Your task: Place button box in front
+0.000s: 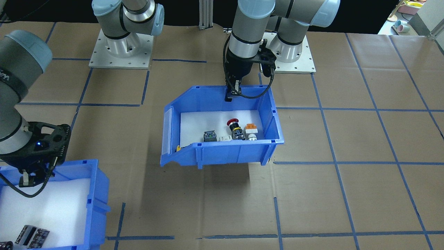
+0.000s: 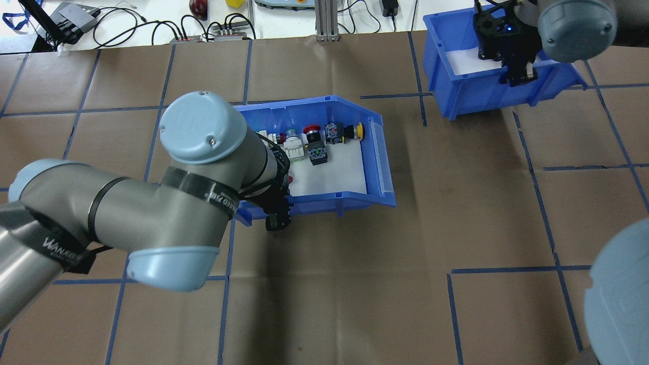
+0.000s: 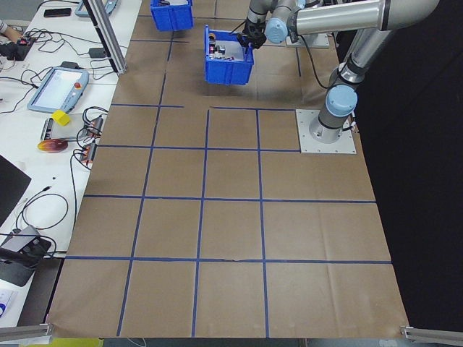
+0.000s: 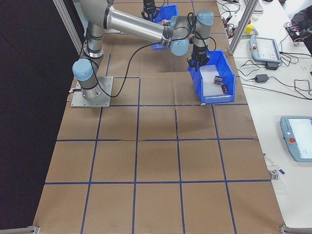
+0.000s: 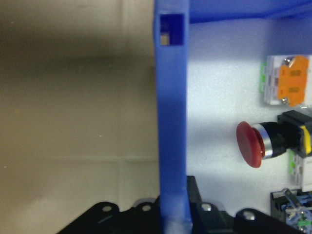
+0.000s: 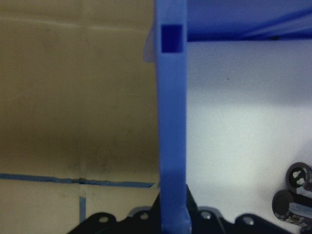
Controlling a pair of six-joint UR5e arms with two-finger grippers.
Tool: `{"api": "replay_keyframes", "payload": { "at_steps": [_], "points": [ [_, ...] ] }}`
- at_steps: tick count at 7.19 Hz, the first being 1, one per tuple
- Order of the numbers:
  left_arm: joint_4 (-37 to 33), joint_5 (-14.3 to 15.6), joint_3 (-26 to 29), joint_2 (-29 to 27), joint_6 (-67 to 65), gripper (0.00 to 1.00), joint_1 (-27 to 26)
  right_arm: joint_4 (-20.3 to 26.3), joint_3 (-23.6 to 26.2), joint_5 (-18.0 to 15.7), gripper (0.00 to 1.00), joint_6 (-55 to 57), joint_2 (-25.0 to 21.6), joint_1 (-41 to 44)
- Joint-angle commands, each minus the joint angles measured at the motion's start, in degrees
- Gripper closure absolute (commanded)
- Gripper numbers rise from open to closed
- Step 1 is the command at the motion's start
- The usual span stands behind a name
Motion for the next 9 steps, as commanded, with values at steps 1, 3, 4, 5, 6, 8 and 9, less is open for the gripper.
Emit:
{"api": "replay_keyframes", "payload": {
  "at_steps": [1,3,4,5,6,8,9],
  "points": [
    [0.65,-0.26,12.01,-13.12,0.38,0.99,-0.07,-0.11,8.5,0.57,0.9,-3.7,-7.26,-5.13],
    [0.74,-0.17,19.76,-22.01,0.46,0.99,-0.07,-0.19,14.84,3.99,0.9,-4.15,-11.94,-9.62],
    [0.74,-0.17,21.8,-24.4,0.46,0.98,-0.24,-0.19,16.69,3.91,0.9,-4.15,-13.52,-9.63],
    [0.65,-0.17,21.13,-24.86,0.81,0.96,-0.42,-0.37,19.06,3.91,0.9,-3.89,-15.28,-9.46],
    [0.74,-0.26,20.94,-25.04,3.77,0.94,-0.42,-0.98,21.7,4.0,0.9,-3.37,-17.39,-9.37],
    [0.65,-0.26,21.64,-25.91,4.51,0.92,-0.42,-1.07,25.23,3.82,0.89,-2.84,-19.6,-9.37],
    [0.74,-0.26,22.43,-26.7,4.77,0.9,-0.42,-1.07,25.59,3.82,0.89,-1.36,-19.87,-9.28]
  ]
}}
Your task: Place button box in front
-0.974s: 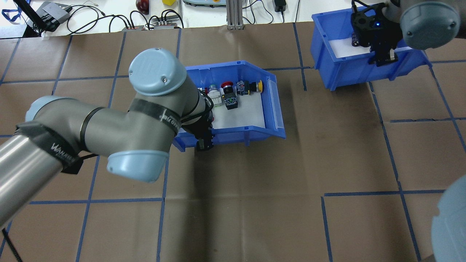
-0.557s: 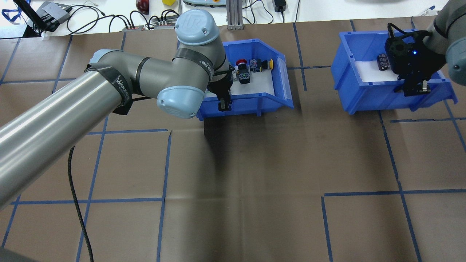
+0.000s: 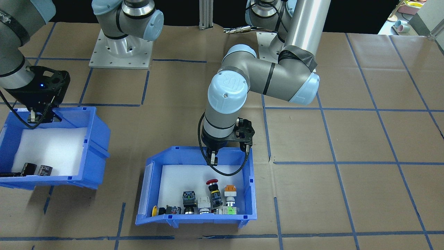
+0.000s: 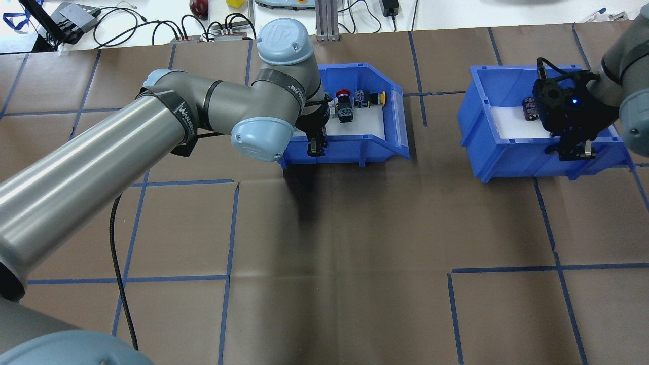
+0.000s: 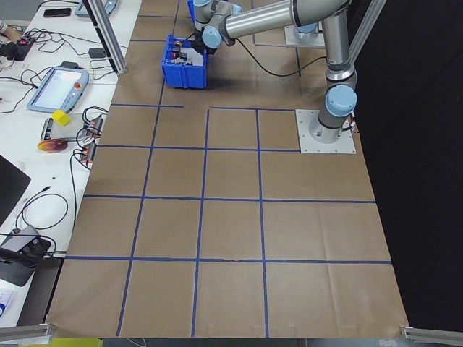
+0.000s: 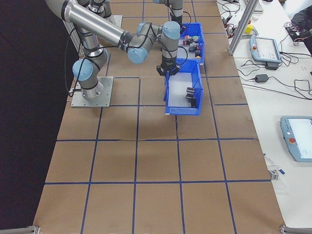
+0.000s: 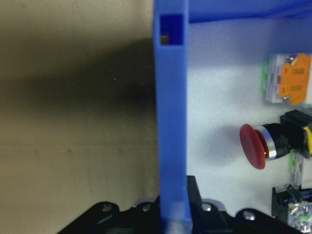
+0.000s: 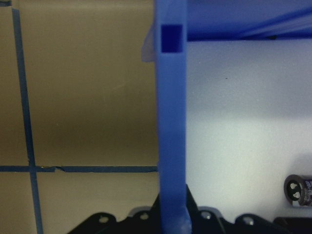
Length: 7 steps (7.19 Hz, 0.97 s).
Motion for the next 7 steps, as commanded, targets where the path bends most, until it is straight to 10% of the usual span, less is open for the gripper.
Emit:
{"api": "replay_keyframes", "payload": {
  "at_steps": [1,2,4,7],
  "points": [
    [0.04,0.08,0.93,-1.16,2.38,0.85,0.08,-0.04,1.77,-0.13,0.89,1.45,-1.53,0.08],
    [0.04,0.17,0.93,-1.51,2.66,0.76,0.17,-0.04,2.56,-0.21,0.89,1.45,-2.76,0.08],
    [0.13,1.13,0.93,-1.52,4.23,0.14,0.35,-0.04,5.11,-0.21,0.89,1.45,-5.48,0.08],
    [-0.92,1.14,1.19,0.93,9.12,0.06,0.61,0.05,12.47,-0.3,0.89,5.84,-12.23,2.17]
  ]
}}
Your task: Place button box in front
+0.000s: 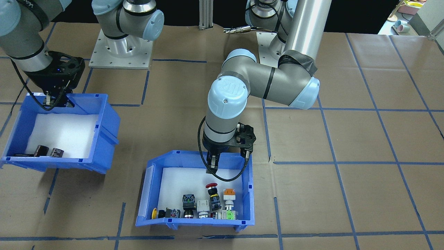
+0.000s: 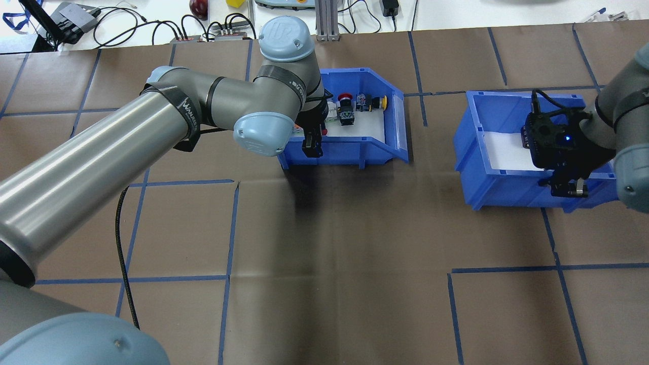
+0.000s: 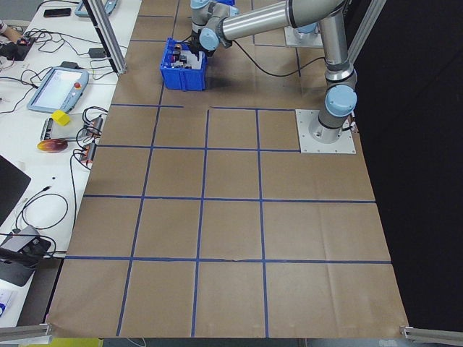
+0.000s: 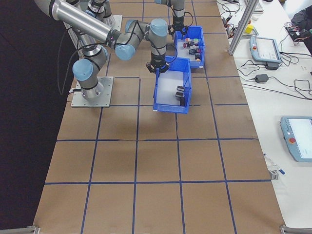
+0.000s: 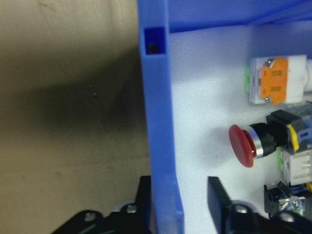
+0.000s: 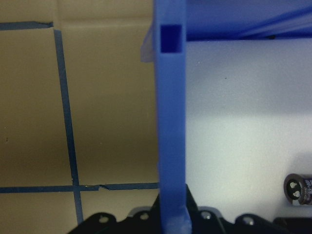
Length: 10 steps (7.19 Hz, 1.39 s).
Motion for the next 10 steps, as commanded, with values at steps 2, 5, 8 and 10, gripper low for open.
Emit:
{"api": "replay_keyframes", "payload": {
  "at_steps": [2,5,8,10],
  "points": [
    [-4.57,0.16,0.13,5.49,7.64,0.06,0.54,-0.07,10.65,-0.27,0.89,5.49,-10.51,5.0],
    [-17.23,0.24,-1.61,17.25,31.47,0.03,6.24,-0.08,12.79,-0.53,0.89,9.95,-13.62,12.19],
    [-27.87,7.97,-2.16,25.79,60.91,0.02,11.33,-0.34,13.5,-0.8,0.88,20.59,-13.62,23.01],
    [-33.57,8.07,-2.16,29.31,82.87,0.01,16.16,-2.44,13.41,-0.8,0.87,28.74,-13.01,31.25]
  ]
}}
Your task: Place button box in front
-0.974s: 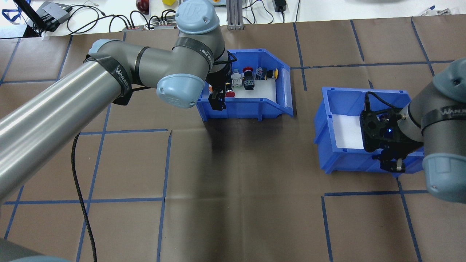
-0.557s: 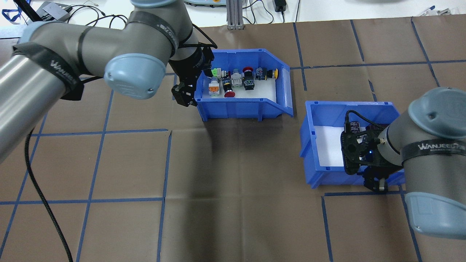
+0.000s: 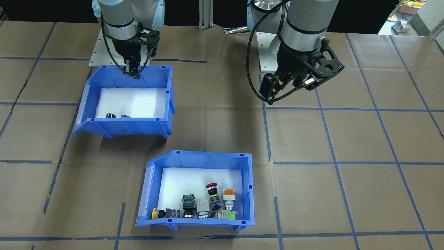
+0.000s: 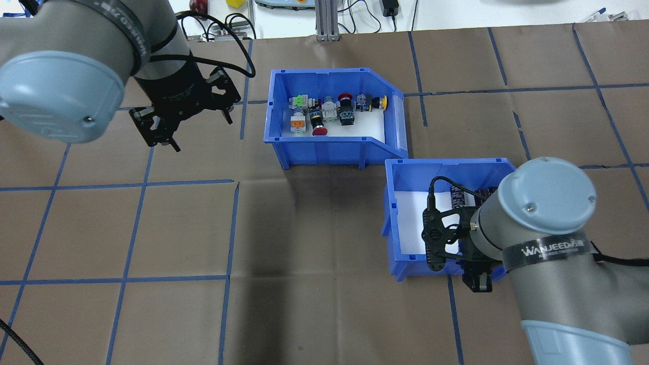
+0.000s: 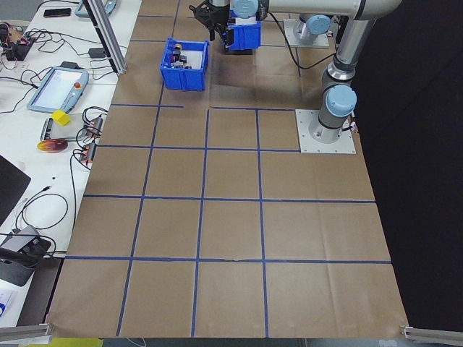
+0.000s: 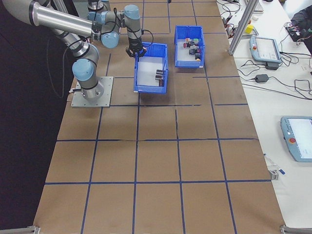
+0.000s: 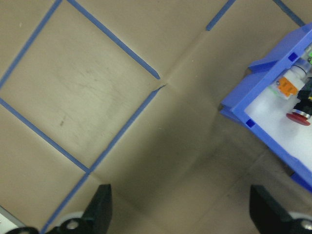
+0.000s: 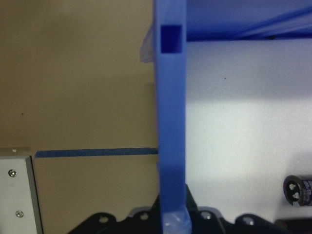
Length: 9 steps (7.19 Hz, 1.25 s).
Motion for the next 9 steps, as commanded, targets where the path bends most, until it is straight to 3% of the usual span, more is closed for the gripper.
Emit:
{"api": "replay_keyframes", "payload": {
  "at_steps": [1,3,4,6,9],
  "points": [
    [-8.51,0.28,-0.03,5.29,23.77,0.01,5.33,-1.36,-0.04,0.09,0.87,8.78,0.49,8.87],
    [-14.16,0.37,-0.03,8.82,33.03,0.01,8.16,-1.89,-0.47,0.09,0.88,13.62,1.36,13.54],
    [-13.92,-0.07,-0.03,9.44,42.41,0.01,10.43,-5.98,-0.57,0.18,0.88,16.0,3.63,16.09],
    [-13.83,-0.51,0.06,9.89,45.92,0.01,12.04,-9.79,-3.27,-0.25,0.88,22.49,10.91,22.06],
    [-13.75,-0.51,-0.73,10.15,49.08,0.01,12.12,-10.58,-8.12,-5.08,0.88,29.46,20.67,30.86]
  ]
}}
